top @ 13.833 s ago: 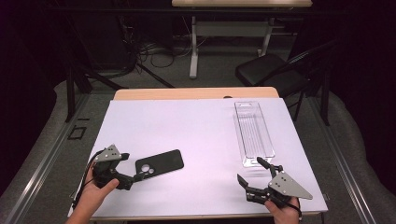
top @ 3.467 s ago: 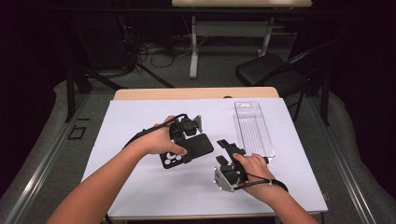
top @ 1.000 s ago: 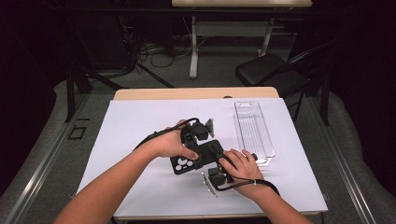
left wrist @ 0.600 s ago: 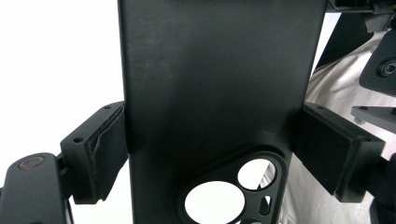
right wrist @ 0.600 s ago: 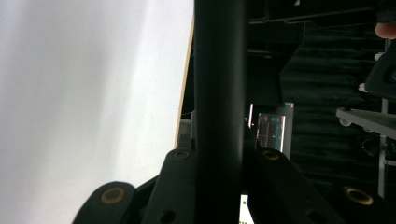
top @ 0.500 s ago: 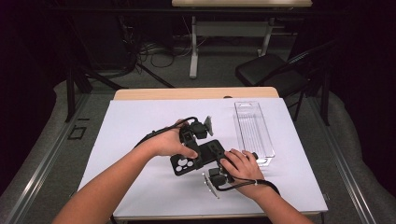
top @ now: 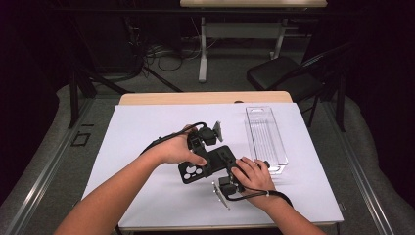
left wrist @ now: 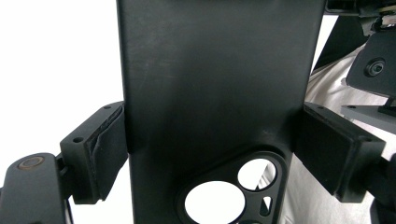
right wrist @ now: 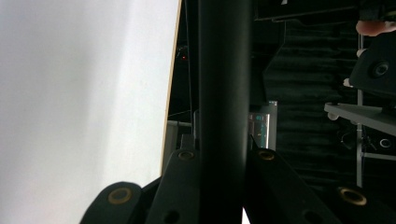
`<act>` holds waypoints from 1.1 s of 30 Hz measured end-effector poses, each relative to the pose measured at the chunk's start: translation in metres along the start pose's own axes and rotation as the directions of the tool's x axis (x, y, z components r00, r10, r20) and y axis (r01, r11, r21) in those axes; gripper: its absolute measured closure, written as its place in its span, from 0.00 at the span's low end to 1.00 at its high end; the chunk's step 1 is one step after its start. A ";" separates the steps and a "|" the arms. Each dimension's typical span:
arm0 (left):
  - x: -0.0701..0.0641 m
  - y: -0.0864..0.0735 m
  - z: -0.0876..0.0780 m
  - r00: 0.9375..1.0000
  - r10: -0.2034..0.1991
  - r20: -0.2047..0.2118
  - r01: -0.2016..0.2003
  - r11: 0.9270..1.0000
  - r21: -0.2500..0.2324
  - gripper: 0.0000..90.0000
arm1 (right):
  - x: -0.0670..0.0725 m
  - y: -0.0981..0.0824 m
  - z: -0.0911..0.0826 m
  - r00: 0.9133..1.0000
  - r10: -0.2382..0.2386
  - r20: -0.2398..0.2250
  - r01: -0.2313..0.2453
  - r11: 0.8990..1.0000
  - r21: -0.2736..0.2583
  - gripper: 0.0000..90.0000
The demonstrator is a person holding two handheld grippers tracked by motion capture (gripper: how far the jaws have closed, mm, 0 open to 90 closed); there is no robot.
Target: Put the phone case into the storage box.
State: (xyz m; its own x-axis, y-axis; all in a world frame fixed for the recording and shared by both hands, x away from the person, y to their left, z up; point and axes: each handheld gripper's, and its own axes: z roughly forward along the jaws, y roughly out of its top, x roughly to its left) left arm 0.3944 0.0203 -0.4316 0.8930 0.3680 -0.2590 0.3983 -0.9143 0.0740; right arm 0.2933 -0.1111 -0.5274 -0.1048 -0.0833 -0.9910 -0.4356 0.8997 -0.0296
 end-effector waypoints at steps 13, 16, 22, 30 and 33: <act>0.000 -0.002 -0.001 1.000 -0.004 -0.013 0.004 1.000 -0.029 0.15 | 0.000 -0.002 0.001 0.999 0.033 -0.012 -0.033 0.999 0.005 0.98; -0.001 -0.002 -0.002 1.000 -0.001 -0.017 0.001 0.999 -0.041 0.14 | 0.000 -0.003 0.001 0.999 0.041 -0.013 -0.041 0.999 0.007 0.98; -0.002 -0.004 -0.004 1.000 0.003 -0.031 -0.005 0.999 -0.046 0.13 | -0.001 -0.005 0.002 0.999 0.040 -0.019 -0.040 0.999 0.013 0.98; -0.002 -0.011 -0.009 0.999 0.001 -0.040 -0.003 0.998 -0.055 0.09 | 0.001 -0.009 0.003 0.998 0.038 -0.048 -0.036 0.998 0.045 0.98; -0.001 -0.018 -0.012 0.999 -0.004 -0.047 0.001 0.998 -0.065 0.09 | 0.001 -0.010 0.003 0.998 0.046 -0.052 -0.044 0.998 0.047 0.98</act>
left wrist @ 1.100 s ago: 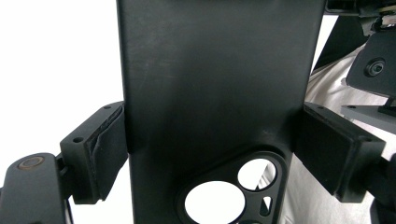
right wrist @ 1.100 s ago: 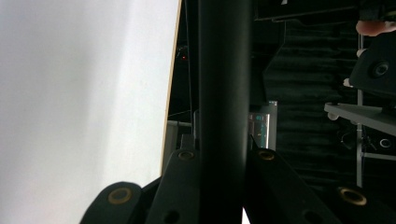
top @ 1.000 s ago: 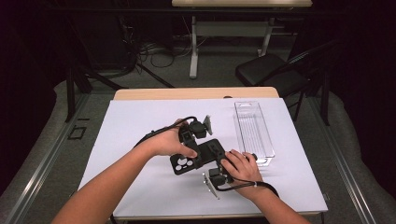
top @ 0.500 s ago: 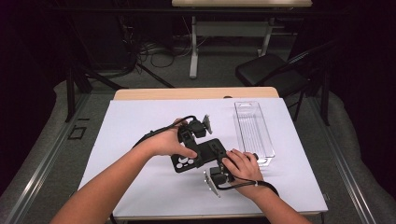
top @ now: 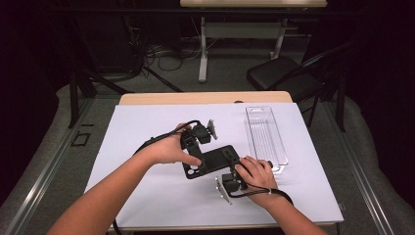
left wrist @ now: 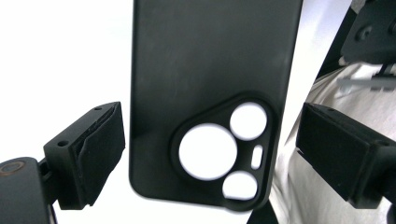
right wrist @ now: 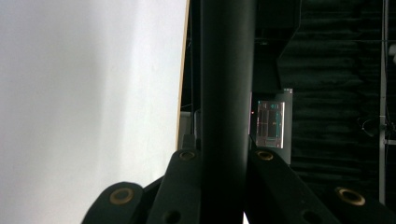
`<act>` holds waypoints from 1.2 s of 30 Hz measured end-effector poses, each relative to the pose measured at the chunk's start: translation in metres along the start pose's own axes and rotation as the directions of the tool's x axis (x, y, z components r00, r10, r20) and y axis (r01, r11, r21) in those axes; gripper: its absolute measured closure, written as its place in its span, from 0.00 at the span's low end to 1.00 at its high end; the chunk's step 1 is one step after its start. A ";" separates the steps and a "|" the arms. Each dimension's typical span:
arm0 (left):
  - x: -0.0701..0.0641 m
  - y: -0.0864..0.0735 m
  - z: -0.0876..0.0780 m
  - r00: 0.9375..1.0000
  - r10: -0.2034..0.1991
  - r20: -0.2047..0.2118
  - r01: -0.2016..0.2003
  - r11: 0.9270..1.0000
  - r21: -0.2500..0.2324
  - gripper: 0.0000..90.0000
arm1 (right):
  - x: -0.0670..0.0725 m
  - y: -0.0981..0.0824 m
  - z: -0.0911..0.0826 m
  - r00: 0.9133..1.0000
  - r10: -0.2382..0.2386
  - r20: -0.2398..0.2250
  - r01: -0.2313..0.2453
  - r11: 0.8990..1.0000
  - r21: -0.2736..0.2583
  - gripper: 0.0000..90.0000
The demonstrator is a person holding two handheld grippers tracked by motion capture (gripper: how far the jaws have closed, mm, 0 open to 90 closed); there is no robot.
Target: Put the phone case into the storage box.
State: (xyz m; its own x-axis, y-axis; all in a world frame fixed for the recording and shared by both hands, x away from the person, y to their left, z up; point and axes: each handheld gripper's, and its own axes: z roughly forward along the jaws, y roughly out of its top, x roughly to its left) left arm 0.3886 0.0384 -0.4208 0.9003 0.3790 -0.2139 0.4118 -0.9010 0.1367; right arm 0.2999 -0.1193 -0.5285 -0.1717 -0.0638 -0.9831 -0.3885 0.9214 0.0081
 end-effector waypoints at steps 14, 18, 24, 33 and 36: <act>0.004 -0.024 -0.009 0.999 -0.017 -0.035 0.016 0.999 -0.034 0.11 | 0.000 -0.010 -0.002 1.000 0.009 -0.006 -0.009 1.000 0.022 0.97; 0.006 -0.030 -0.012 0.999 -0.031 -0.035 0.030 0.998 -0.047 0.11 | 0.000 -0.013 -0.003 1.000 0.010 -0.014 -0.010 1.000 0.029 0.97; 0.008 -0.032 -0.013 0.999 -0.034 -0.041 0.032 0.998 -0.053 0.11 | 0.000 -0.014 -0.005 1.000 0.010 -0.013 -0.010 0.999 0.038 0.97; 0.013 -0.041 -0.016 0.998 -0.048 -0.050 0.044 0.996 -0.075 0.12 | -0.003 -0.020 -0.007 1.000 -0.005 -0.019 0.006 0.999 0.052 0.97; 0.013 -0.042 -0.017 0.998 -0.047 -0.051 0.043 0.996 -0.074 0.12 | -0.003 -0.020 -0.007 1.000 -0.005 -0.020 0.006 0.999 0.050 0.97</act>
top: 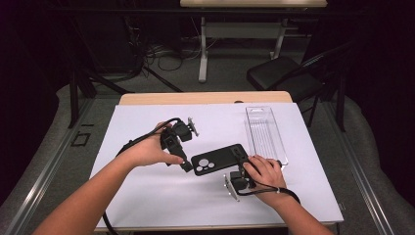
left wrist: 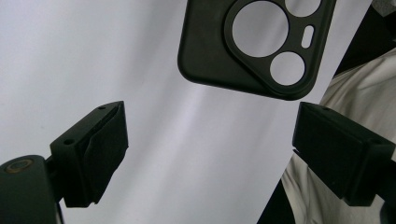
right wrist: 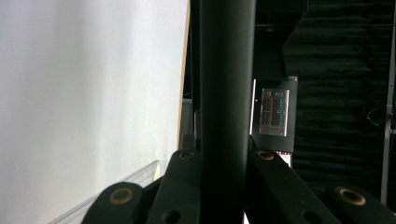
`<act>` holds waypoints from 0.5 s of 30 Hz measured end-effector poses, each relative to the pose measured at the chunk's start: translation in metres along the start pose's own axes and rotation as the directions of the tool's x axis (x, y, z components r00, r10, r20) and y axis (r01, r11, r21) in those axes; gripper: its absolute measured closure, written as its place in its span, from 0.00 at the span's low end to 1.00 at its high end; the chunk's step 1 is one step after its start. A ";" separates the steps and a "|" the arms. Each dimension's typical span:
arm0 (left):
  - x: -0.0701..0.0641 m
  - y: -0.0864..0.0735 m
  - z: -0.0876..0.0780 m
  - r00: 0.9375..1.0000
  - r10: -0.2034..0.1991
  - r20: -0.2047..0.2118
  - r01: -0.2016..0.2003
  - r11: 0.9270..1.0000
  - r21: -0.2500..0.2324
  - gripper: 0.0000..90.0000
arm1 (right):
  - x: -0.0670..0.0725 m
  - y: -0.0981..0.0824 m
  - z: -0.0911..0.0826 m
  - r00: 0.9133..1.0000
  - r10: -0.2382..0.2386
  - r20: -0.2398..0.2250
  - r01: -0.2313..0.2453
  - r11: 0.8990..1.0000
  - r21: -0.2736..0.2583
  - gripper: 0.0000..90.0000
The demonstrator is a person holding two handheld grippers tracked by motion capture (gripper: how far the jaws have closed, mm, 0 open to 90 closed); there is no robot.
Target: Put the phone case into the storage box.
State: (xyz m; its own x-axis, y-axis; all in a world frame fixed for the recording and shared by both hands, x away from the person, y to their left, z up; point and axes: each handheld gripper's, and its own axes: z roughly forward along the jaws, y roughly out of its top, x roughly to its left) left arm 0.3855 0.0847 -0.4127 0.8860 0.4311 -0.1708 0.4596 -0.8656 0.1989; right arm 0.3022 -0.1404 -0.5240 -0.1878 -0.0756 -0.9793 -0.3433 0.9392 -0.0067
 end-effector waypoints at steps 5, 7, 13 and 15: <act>0.001 -0.002 -0.004 1.000 0.006 -0.010 -0.006 1.000 -0.008 0.13 | -0.001 0.000 0.000 1.000 0.009 0.001 -0.009 1.000 -0.002 0.97; 0.001 -0.002 -0.005 1.000 0.002 -0.014 -0.002 1.000 -0.008 0.13 | -0.002 0.000 0.000 1.000 0.010 -0.001 -0.010 1.000 -0.001 0.97; 0.001 -0.002 -0.004 1.000 0.006 -0.019 -0.006 1.000 -0.012 0.13 | -0.003 0.000 0.000 1.000 0.000 -0.004 0.000 1.000 -0.002 0.97; 0.001 -0.003 -0.007 1.000 0.006 -0.026 -0.006 1.000 -0.016 0.13 | -0.004 0.000 0.000 1.000 0.005 -0.002 -0.005 1.000 -0.001 0.97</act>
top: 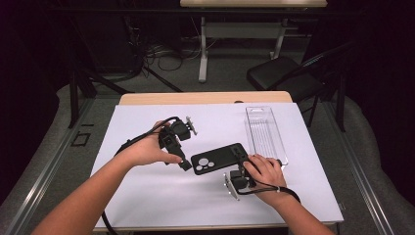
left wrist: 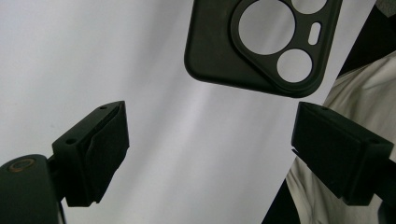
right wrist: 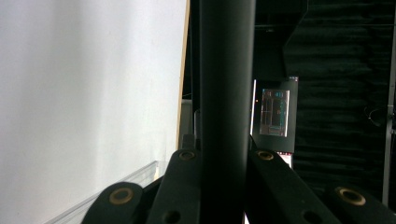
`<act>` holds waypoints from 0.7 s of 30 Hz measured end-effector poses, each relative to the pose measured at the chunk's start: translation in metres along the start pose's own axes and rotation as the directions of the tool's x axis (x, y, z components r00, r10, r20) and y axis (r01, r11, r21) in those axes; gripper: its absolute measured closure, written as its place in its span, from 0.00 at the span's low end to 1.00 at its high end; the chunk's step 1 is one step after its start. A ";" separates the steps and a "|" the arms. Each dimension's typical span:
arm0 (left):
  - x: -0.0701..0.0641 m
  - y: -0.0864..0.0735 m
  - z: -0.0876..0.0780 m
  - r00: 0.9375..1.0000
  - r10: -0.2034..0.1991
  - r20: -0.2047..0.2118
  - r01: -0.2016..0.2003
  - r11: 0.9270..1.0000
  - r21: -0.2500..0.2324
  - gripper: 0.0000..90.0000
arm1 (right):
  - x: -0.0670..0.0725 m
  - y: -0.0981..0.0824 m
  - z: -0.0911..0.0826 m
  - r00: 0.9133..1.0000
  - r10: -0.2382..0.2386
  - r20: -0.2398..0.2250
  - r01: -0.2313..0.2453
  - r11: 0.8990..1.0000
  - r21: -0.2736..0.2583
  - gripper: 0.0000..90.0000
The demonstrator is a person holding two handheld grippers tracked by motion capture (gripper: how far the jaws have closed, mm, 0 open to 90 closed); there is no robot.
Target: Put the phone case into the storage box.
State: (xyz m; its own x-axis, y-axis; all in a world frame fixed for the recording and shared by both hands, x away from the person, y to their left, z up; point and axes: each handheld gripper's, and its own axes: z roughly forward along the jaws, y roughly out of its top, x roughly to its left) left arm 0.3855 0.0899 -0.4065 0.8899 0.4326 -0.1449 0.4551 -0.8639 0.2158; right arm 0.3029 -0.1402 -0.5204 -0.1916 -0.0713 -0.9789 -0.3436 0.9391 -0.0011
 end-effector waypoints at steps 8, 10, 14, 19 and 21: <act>0.000 0.000 0.000 1.000 0.000 0.000 0.000 1.000 0.000 0.13 | -0.002 -0.001 0.000 1.000 0.019 -0.009 -0.019 1.000 -0.005 0.97; 0.000 -0.001 -0.003 1.000 0.011 -0.015 -0.011 1.000 -0.008 0.14 | -0.004 -0.003 -0.001 0.999 0.028 -0.015 -0.028 1.000 -0.002 0.97; 0.001 -0.003 -0.004 1.000 0.016 -0.026 -0.017 1.000 -0.022 0.16 | -0.005 -0.005 -0.002 0.998 0.053 -0.017 -0.053 0.999 -0.010 0.97; 0.002 -0.006 -0.004 0.999 0.021 -0.038 -0.022 0.999 -0.029 0.17 | -0.007 -0.006 -0.004 0.994 0.097 -0.043 -0.097 0.995 -0.013 0.97; 0.002 -0.006 -0.004 0.999 0.021 -0.038 -0.022 0.999 -0.029 0.17 | -0.007 -0.006 -0.004 0.994 0.097 -0.043 -0.097 0.995 -0.013 0.97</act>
State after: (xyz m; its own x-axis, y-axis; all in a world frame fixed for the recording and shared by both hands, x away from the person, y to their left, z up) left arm 0.3849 0.0965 -0.4042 0.8997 0.4240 -0.1040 0.4363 -0.8652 0.2472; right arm 0.3024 -0.1472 -0.5125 -0.2629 0.0055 -0.9648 -0.3356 0.9370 0.0968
